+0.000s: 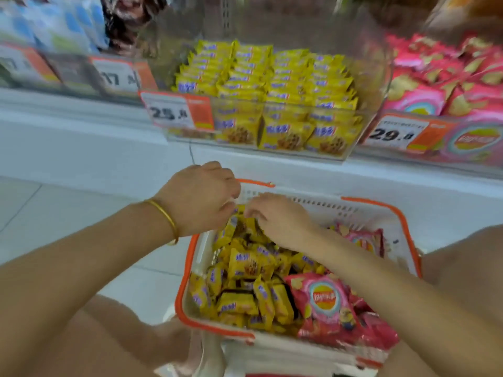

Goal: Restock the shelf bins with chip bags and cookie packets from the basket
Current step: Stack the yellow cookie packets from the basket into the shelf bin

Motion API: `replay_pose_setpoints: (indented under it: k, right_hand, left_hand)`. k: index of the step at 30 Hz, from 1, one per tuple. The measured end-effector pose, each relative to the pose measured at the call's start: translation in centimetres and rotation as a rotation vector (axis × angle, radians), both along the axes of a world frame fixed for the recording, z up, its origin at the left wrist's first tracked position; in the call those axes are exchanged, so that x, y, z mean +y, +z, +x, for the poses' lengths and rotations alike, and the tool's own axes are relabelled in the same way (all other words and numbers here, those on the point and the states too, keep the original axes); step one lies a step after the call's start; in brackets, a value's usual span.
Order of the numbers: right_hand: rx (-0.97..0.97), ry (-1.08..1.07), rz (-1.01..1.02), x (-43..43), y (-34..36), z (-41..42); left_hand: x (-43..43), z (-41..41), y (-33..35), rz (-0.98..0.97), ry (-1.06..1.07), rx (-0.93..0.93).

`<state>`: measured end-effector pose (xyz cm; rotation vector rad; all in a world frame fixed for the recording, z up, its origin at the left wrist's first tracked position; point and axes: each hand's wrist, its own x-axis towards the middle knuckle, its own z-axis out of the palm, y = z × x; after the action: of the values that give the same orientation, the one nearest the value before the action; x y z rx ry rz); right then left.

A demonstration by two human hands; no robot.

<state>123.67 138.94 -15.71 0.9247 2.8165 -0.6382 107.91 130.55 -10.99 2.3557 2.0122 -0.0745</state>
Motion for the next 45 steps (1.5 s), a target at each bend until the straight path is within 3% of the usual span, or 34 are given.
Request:
replay_pose_setpoints:
  k: [2,5,9,12,17,22,25,29,34,39,41,43,45]
  right_hand:
    - [-0.184,0.056,-0.133,0.0,-3.6,-0.7]
    - [-0.471,0.212,-0.255,-0.8,-7.0,-1.1]
    - [-0.61,0.21,-0.398,-2.7,-11.4,-0.4]
    - [-0.535,0.162,-0.365,-3.3,-12.8,-0.1]
    - [-0.352,0.036,-0.551,-0.4,-8.5,0.7]
    - [0.019,-0.088,-0.831,3.5,-1.7,3.0]
    - [0.16,-0.123,-0.873,4.4,1.4,3.8]
    - [0.412,-0.276,-0.962,4.4,3.8,4.3]
    - [0.596,-0.447,-0.898,3.5,7.0,4.2]
    - [0.763,-0.289,-0.675,3.1,13.0,1.9]
    - [0.81,-0.277,-0.564,4.8,15.6,-0.1]
    - [0.806,-0.29,-0.417,7.7,17.3,-2.9]
    - [0.728,-0.295,-0.244,11.4,17.4,-6.4]
  left_hand:
    - [-0.7,-0.3,-1.3,-0.081,-0.007,0.053]
    - [-0.8,0.0,-1.7,-0.049,-0.037,0.046]
    - [0.0,0.2,-1.8,-0.009,-0.058,0.064]
    - [0.5,0.8,-1.7,-0.076,-0.045,0.111]
    - [1.2,1.7,-1.6,-0.223,0.02,0.089]
    - [2.1,1.8,-1.8,-0.42,0.163,-0.153]
    - [3.0,2.2,-1.1,-0.448,0.255,-0.431]
    - [4.0,2.8,0.9,-0.374,0.341,-0.845]
    - [4.9,2.2,4.5,-0.076,0.395,-1.046]
    - [5.5,0.6,8.6,0.235,0.405,-1.329]
    - [6.1,-1.0,9.6,0.383,0.429,-1.267]
    - [6.7,-3.2,9.6,0.504,0.443,-0.933]
    - [7.1,-4.7,8.6,0.436,0.37,-0.583]
